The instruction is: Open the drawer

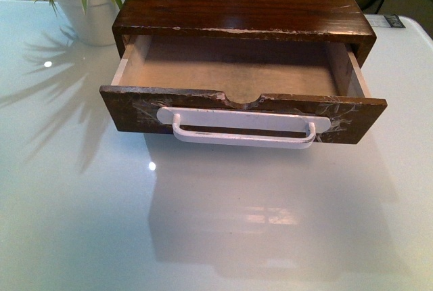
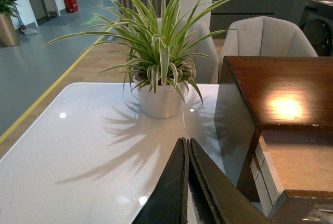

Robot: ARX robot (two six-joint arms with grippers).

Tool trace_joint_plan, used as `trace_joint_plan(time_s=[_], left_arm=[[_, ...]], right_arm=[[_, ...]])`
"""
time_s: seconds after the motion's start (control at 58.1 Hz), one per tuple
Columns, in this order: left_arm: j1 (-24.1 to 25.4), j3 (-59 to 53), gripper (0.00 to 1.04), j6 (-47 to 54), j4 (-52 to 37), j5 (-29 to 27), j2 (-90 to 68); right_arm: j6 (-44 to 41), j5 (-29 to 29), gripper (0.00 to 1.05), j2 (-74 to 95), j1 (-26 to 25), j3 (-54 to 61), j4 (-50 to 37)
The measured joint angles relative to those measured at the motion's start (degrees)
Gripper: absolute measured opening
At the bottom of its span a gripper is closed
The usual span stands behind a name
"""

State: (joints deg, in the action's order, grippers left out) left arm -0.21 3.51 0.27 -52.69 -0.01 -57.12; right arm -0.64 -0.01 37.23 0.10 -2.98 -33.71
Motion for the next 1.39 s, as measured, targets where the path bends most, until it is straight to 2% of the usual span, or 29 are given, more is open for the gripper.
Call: trace_joint_plan(time_s=[0.086, 0.671, 1.135, 1.239, 1.394], left_arm=[[0.0, -0.7, 0.02, 0.0, 2.9, 0.0, 3.7], [0.0, -2.7, 0.02, 0.0, 25.0, 0.0, 29.0], [0.0, -2.7, 0.02, 0.0, 36.9, 0.0, 41.3], [0.0, -2.7, 0.02, 0.0, 39.0, 0.0, 43.5], [0.0, -2.7, 0.02, 0.0, 42.3, 0.0, 46.7]], right_arm=[[0.0, 0.0, 0.02, -1.0, 0.0, 2.0, -1.7], [0.0, 0.0, 0.02, -18.8, 0.0, 2.0, 15.3], [0.0, 0.0, 0.02, -26.9, 0.0, 2.0, 23.4], [0.0, 0.0, 0.02, -35.3, 0.0, 2.0, 33.0], [0.0, 0.0, 0.02, -36.8, 0.0, 2.0, 33.6]])
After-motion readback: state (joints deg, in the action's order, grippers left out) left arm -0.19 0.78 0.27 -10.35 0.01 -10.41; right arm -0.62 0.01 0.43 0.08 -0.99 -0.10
